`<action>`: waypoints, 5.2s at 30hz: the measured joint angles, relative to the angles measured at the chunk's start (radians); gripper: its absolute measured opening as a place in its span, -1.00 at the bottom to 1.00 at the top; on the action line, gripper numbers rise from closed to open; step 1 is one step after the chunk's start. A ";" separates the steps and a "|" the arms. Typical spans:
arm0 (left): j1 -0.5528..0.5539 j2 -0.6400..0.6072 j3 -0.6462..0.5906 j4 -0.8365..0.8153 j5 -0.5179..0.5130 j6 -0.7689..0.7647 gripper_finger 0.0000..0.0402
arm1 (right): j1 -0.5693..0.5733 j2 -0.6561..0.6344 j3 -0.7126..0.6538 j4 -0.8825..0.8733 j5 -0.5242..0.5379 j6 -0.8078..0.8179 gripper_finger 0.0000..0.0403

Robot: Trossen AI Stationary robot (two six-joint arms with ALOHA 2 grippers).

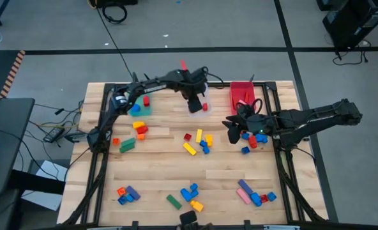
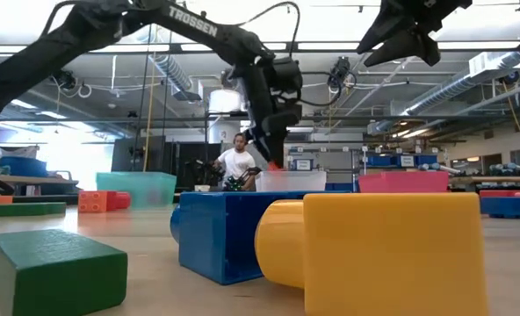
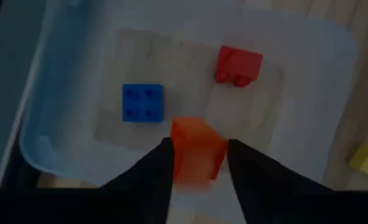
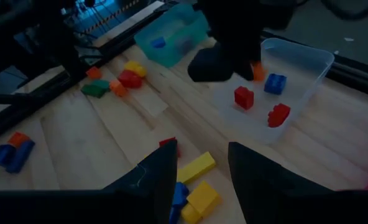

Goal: Sort blocks by size
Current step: Put the orange 4 stud game piece into the transparent bin, then put the blue 4 stud game piece into the transparent bin

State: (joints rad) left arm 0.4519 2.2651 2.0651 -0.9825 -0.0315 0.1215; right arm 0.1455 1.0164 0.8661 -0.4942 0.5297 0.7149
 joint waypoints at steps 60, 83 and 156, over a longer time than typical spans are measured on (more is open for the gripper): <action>-0.888 -0.864 -0.923 0.390 -0.754 -0.734 -0.02 | 0.170 0.292 0.110 -0.213 -0.202 -0.159 0.47; -1.011 -1.087 -1.231 0.659 -0.653 -0.681 -0.02 | 0.079 0.458 0.042 -0.626 -0.428 0.742 0.43; -0.990 -1.180 -1.365 0.887 -0.542 -0.600 -0.02 | -0.501 0.868 0.739 -0.327 -0.413 -0.472 -0.25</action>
State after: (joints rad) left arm -0.5377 1.0855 0.7006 -0.0952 -0.5735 -0.4789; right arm -0.3559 1.8841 1.6052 -0.8211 0.1172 0.2432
